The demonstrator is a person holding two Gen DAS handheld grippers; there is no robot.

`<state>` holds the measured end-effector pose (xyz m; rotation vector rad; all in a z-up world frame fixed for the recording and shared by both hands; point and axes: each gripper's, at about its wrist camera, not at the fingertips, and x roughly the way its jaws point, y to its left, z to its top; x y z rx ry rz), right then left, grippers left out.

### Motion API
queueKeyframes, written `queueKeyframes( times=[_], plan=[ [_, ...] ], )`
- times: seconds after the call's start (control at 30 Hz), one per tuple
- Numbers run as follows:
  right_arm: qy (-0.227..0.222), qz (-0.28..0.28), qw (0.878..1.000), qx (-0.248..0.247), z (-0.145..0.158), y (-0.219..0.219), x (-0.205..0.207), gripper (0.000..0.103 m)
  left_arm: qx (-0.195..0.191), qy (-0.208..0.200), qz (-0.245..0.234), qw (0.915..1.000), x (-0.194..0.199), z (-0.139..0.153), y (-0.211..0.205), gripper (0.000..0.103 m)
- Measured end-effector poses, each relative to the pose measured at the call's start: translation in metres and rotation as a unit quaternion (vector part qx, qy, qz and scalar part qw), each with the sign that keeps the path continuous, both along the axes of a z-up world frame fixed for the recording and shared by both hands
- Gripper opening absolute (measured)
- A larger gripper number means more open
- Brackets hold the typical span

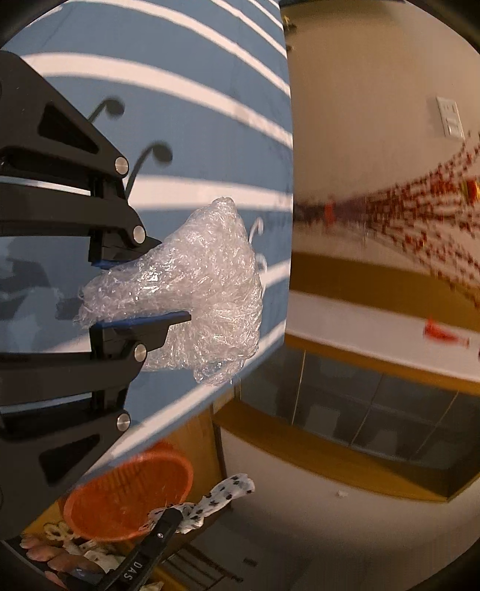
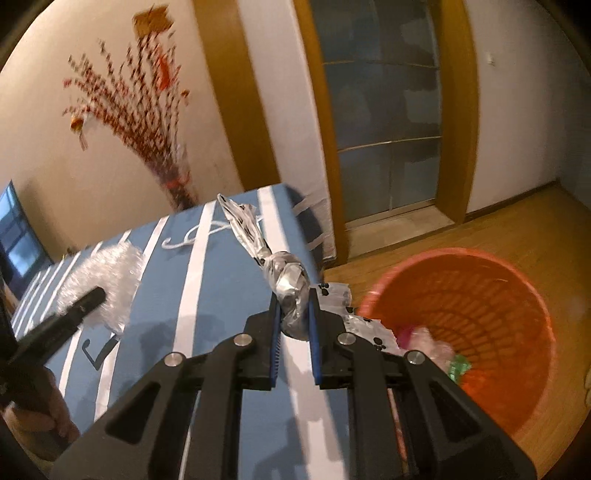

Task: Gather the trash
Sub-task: 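Lift the bubble-wrap bag and wrapper and carry them over the orange basket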

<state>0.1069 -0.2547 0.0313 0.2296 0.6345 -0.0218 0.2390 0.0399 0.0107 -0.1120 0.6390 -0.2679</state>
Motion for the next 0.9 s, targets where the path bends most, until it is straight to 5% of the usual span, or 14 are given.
queueKeyframes(
  times=[0.47,0.9],
  plan=[
    [-0.057,-0.117,0.991,-0.036,0.019,-0.086,-0.077,0.015,-0.027,0.000,-0.102,0.9944,-0.033,0.008,-0.114,0.018],
    [-0.069,-0.155,0.985,-0.019,0.015,-0.126,-0.100,0.016,-0.032,0.007,-0.162,0.9863,-0.050,0.007,-0.182,0.018]
  ],
)
